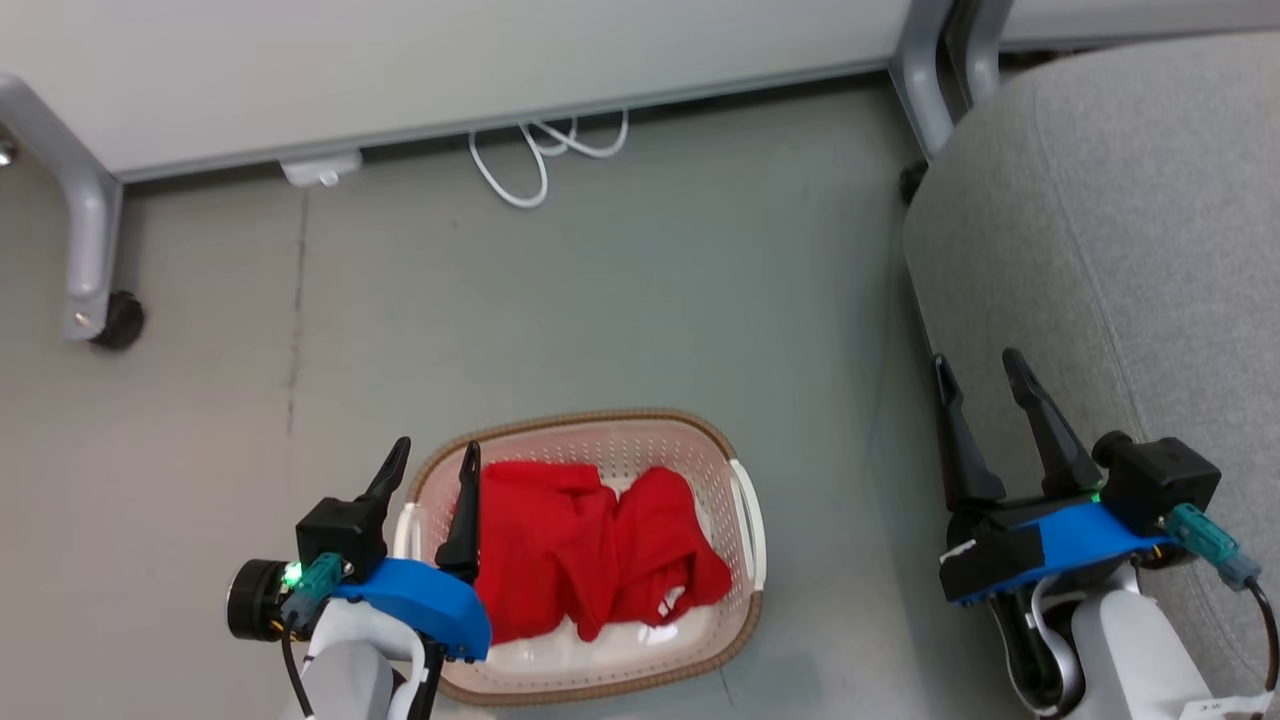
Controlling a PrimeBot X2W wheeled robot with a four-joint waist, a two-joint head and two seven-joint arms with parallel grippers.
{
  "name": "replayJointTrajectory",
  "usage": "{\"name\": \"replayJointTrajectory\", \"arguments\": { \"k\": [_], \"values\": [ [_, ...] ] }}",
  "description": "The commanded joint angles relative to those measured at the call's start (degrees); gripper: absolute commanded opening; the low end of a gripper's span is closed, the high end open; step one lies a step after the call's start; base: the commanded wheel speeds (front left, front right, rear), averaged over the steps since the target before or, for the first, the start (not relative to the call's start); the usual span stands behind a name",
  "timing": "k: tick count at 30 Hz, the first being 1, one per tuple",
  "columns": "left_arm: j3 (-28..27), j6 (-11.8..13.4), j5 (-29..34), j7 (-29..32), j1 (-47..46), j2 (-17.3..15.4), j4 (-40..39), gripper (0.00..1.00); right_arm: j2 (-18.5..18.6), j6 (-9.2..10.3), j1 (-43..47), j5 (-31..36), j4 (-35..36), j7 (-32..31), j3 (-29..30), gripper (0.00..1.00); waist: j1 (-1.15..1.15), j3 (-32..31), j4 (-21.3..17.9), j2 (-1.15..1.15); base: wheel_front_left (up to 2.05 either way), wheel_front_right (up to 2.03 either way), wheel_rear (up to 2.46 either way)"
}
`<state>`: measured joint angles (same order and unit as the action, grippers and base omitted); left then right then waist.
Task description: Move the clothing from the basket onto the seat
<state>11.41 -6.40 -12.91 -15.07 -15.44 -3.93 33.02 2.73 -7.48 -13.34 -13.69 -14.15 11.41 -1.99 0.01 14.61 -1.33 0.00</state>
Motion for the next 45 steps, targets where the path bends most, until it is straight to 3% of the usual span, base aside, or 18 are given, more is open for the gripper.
{"name": "replayJointTrajectory", "arguments": {
  "k": [1, 24, 45],
  "values": [
    [0.03, -0.31, 0.4, -0.16, -1.78, -0.49, 1.08, 1.0, 0.29, -0.03, -1.54, -0.38, 0.06, 0.5, -0.26, 1.0, -0.01, 4.01, -1.97, 0.0, 0.0, 0.0, 0.0],
    [2.87, -1.02, -2.96, 0.61, -19.14, -2.18, 28.88, 1.0, 0.24, -0.03, -8.53, -3.67, 4.02, 3.67, -7.52, 1.0, -0.01, 24.2, -9.97, 0.0, 0.0, 0.0, 0.0],
    [2.07, 4.29, -4.45, 3.66, -30.79, -4.74, 38.77, 1.0, 0.23, -0.03, -9.01, -8.11, 9.15, 3.85, -11.63, 1.0, -0.01, 35.71, -14.35, 0.0, 0.0, 0.0, 0.0]
  ]
}}
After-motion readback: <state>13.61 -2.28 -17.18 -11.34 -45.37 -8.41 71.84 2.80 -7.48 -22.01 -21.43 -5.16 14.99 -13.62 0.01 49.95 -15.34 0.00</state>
